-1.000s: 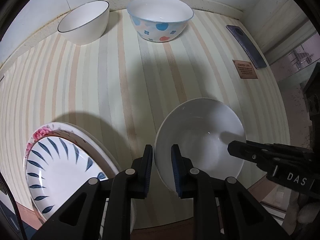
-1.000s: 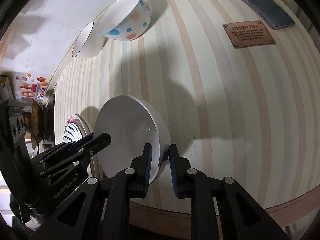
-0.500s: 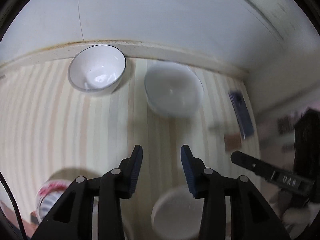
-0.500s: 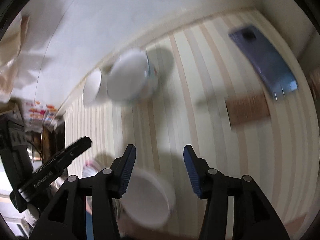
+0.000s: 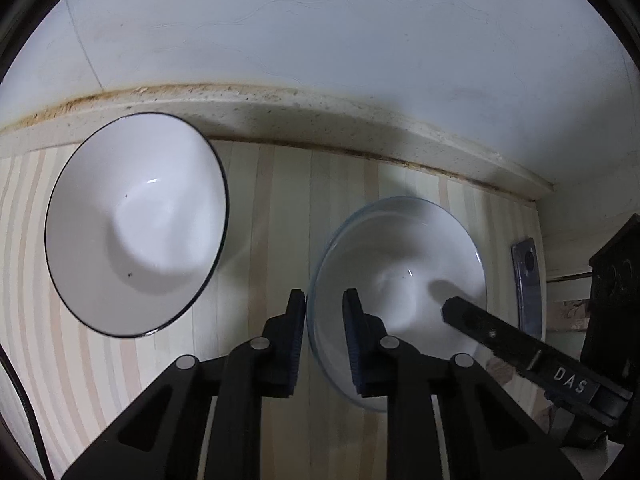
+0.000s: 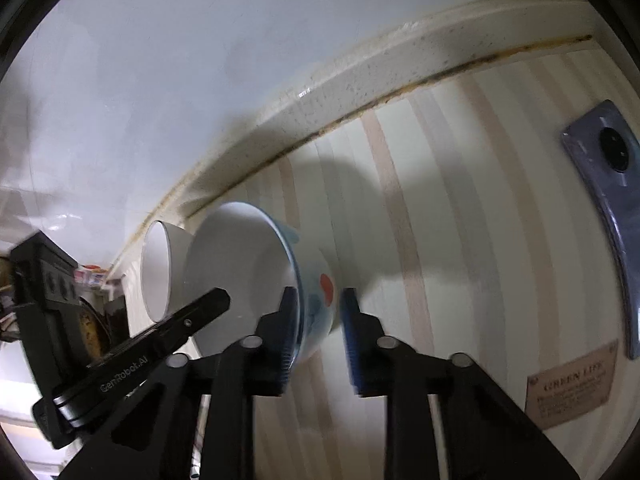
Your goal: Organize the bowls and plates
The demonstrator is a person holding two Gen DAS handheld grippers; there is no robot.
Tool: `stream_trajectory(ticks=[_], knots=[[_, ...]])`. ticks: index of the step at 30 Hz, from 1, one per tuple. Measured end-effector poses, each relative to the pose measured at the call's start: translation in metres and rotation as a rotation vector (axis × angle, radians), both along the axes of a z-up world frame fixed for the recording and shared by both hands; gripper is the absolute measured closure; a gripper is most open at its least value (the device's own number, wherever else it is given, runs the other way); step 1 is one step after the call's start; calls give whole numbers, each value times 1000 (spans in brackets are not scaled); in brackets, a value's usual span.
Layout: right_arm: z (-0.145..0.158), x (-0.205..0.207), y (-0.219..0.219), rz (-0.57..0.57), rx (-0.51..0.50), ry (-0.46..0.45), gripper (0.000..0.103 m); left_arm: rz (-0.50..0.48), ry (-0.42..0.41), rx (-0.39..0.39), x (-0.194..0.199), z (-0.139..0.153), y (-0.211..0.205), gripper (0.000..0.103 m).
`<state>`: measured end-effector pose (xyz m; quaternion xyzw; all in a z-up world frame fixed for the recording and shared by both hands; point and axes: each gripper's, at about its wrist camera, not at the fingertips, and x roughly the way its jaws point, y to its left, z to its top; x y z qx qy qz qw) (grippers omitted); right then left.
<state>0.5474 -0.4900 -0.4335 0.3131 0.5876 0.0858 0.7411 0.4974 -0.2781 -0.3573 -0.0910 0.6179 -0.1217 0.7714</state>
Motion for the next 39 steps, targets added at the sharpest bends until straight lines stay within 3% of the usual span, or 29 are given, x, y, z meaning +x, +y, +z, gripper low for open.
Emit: stream_trajectory(ticks=[4, 10, 19, 30, 39], knots=[[4, 1, 11, 28, -60, -23, 84, -9, -22, 31, -5, -2, -5, 88], [6, -3, 12, 31, -66, -28, 84, -28, -51, 48, -9, 4, -7, 88], [37, -31, 7, 28, -72, -71, 85, -70, -104, 37, -34, 42, -11, 88], [91, -107, 6, 18, -78, -131, 85, -123, -149, -2, -99, 92, -3, 88], [102, -183, 11, 23, -88, -108, 84, -186, -134, -3, -162, 98, 1, 88]])
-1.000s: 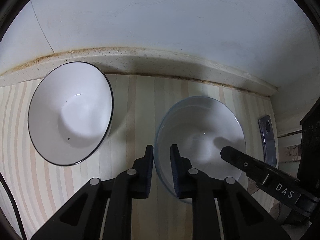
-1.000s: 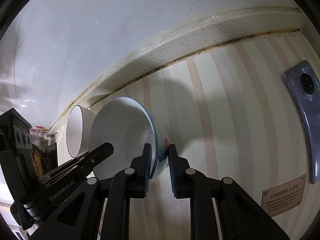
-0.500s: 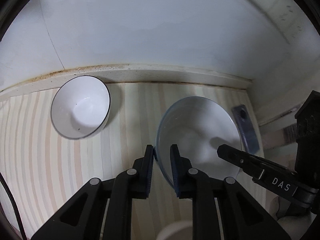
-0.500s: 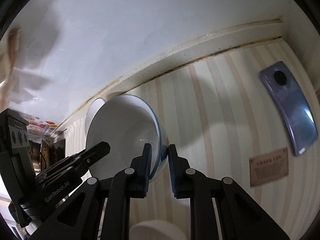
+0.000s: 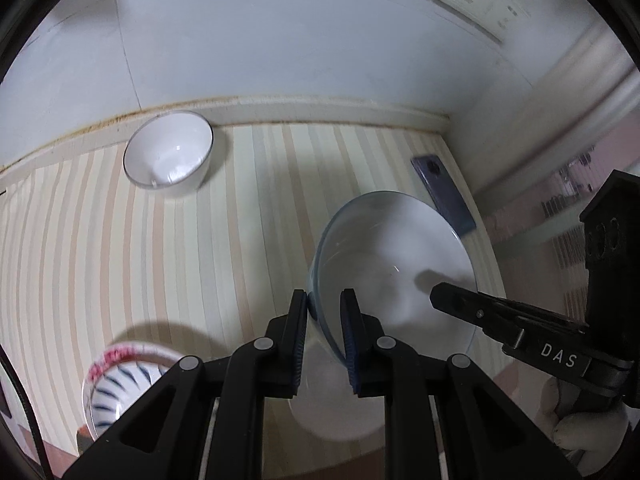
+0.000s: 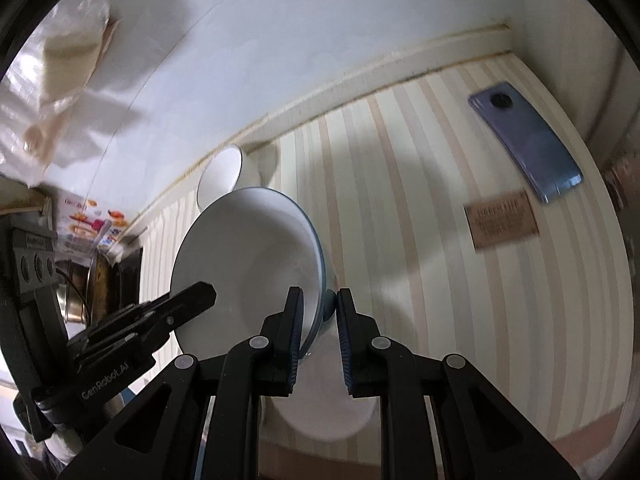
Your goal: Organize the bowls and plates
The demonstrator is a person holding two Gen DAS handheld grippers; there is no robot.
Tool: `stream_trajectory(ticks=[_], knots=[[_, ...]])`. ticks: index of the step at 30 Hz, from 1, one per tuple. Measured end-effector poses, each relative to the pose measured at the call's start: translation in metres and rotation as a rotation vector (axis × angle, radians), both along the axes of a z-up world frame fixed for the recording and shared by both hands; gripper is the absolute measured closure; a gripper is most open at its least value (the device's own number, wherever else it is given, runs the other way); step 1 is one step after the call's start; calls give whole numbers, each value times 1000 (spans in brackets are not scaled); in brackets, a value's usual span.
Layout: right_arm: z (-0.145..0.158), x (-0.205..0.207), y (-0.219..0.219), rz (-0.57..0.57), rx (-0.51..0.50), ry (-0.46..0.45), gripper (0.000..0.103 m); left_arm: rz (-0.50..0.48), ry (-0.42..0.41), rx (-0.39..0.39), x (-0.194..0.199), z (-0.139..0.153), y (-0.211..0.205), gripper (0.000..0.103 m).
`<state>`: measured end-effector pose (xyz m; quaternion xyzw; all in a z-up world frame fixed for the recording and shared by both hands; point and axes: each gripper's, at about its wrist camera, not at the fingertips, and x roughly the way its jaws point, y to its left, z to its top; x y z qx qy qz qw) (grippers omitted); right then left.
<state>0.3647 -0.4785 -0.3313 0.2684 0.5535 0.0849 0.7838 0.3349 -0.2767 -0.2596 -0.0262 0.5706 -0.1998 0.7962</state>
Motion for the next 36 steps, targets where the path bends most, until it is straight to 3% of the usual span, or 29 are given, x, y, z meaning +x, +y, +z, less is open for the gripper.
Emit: stream_trajectory(ticks=[10, 36], knots=[[-20, -56, 6, -6, 7, 63, 84, -50, 44, 46, -39, -22, -2, 88], [-54, -48, 17, 55, 2, 141, 84, -41, 110, 137, -45, -65, -1, 88]])
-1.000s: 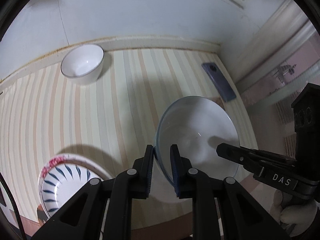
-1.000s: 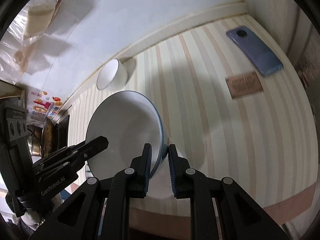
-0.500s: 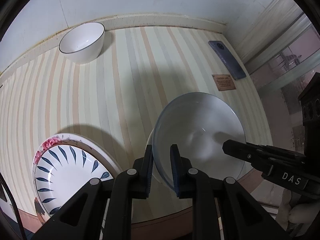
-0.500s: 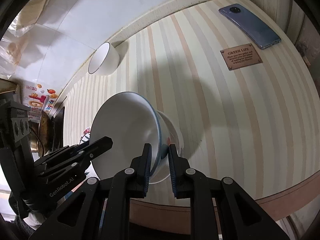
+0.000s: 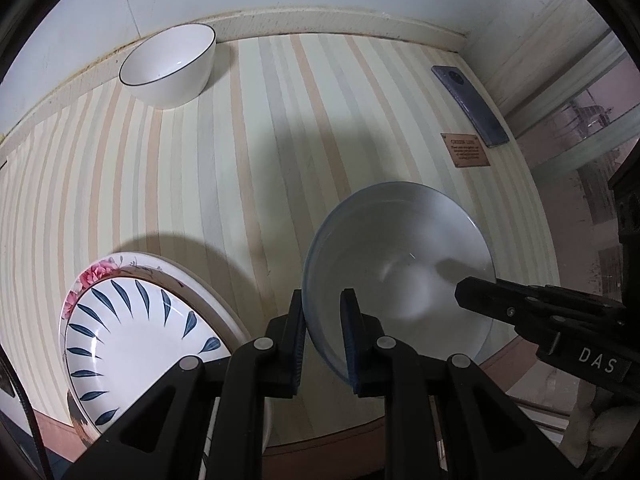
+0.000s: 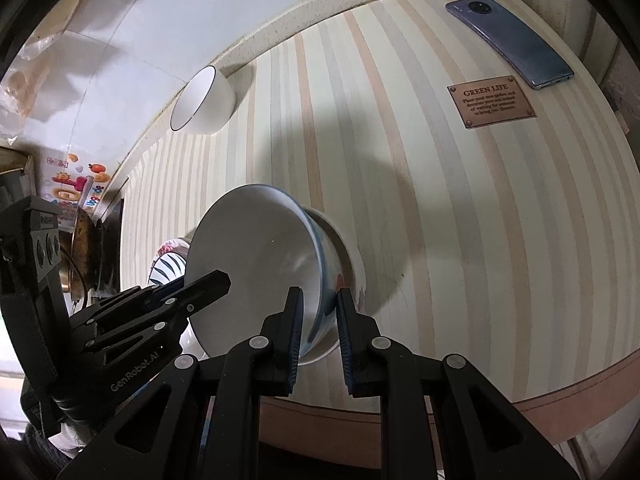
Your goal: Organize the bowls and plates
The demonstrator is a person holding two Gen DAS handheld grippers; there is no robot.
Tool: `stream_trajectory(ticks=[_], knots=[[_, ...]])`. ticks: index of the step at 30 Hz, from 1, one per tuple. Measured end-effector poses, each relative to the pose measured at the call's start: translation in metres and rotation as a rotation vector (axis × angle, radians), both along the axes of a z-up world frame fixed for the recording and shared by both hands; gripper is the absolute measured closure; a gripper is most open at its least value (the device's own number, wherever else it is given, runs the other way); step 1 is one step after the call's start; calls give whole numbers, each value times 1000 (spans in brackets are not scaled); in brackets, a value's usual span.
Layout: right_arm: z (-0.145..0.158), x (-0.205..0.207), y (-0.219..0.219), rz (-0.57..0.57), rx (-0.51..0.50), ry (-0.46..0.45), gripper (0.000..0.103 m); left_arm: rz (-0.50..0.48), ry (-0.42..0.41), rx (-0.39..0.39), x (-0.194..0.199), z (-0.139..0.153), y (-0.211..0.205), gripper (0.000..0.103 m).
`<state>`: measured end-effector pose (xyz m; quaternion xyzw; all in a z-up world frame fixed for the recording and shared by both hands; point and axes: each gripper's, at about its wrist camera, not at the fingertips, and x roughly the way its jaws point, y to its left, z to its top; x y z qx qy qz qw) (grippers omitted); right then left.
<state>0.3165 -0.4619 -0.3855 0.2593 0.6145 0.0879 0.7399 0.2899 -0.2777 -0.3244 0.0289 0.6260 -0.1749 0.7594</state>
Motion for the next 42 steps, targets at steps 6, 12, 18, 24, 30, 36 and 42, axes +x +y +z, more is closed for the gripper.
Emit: stream_trajectory(ticks=[6, 12, 18, 24, 30, 36, 42], knots=[[-6, 6, -1, 20, -21, 28, 82, -7, 17, 7, -2, -4, -1, 88], [10, 11, -16, -14, 45, 36, 81, 38, -6, -53, 5, 29, 18, 87], [58, 62, -15, -21, 103, -72, 59, 209, -106, -109, 62, 71, 68, 60], [56, 171, 32, 43, 114, -118, 56, 424, -66, -127, 156, 41, 131, 58], [9, 269, 88, 129, 107, -62, 56, 520, 36, -193, 215, -12, 157, 59], [-28, 310, 119, 187, 88, -15, 69, 510, 84, -193, 237, -47, 155, 83], [-38, 313, 127, 226, 58, -32, 85, 489, 48, -135, 231, -46, 148, 90]])
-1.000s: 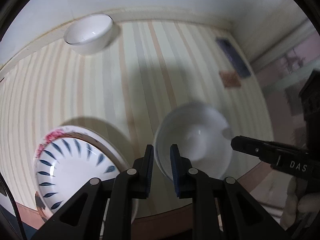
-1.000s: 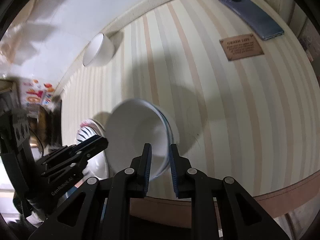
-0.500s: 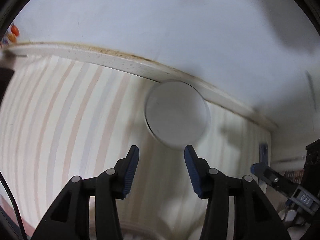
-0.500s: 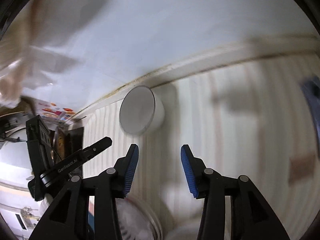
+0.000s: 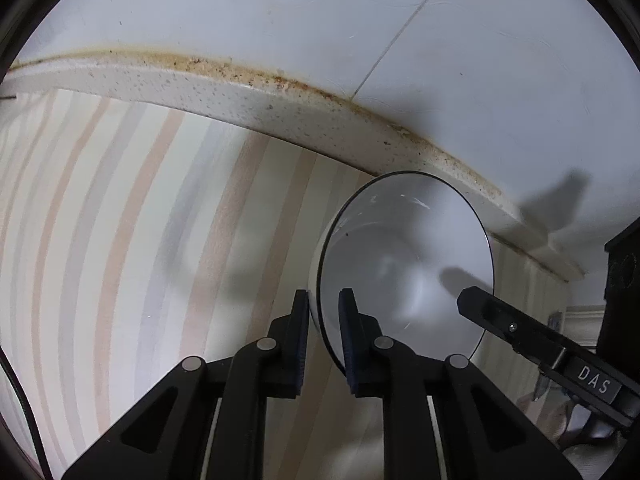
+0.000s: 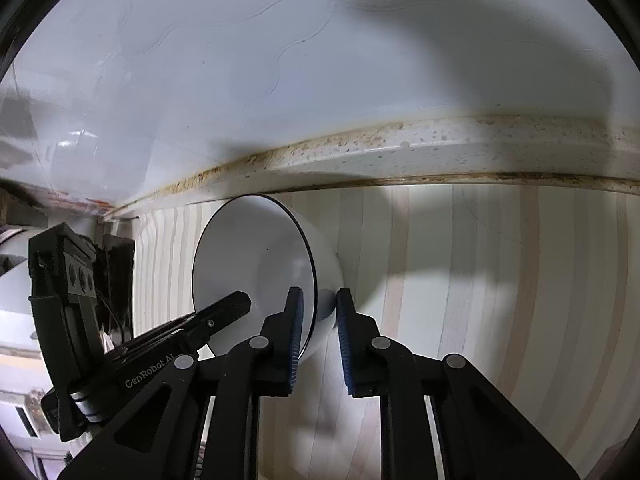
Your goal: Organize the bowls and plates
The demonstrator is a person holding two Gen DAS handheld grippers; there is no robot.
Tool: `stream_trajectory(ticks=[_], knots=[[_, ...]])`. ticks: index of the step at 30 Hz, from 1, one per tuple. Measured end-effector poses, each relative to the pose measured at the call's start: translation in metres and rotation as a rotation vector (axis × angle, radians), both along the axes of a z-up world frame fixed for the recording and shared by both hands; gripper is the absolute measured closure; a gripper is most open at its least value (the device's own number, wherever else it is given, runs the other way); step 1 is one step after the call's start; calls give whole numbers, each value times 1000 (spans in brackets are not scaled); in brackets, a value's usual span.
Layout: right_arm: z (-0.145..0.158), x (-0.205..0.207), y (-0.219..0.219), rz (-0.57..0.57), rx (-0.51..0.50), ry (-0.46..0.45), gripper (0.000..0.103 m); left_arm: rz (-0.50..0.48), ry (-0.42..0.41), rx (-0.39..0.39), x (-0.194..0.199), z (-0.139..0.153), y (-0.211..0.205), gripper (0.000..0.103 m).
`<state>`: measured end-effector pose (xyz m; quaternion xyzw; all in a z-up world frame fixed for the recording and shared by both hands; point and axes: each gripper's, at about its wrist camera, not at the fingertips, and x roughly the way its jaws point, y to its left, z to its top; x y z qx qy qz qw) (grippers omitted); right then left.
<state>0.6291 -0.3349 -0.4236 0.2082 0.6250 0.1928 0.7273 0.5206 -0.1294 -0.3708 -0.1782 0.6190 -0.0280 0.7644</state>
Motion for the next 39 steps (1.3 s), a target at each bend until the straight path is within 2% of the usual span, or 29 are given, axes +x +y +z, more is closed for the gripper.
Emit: stream_trajectory(ticks=[7, 17, 27, 39], knots=[[8, -11, 3, 5, -9, -17, 85, -13, -30, 20, -12, 12, -5, 90], [47, -57, -17, -18, -6, -56, 85, -71, -75, 26, -46, 50, -13, 90], [106, -150, -52, -87, -13, -111, 85, -165, -135, 21, -106, 98, -34, 90], [135, -268, -92, -173, -32, -127, 85, -306, -155, 33, -194, 112, -91, 90]])
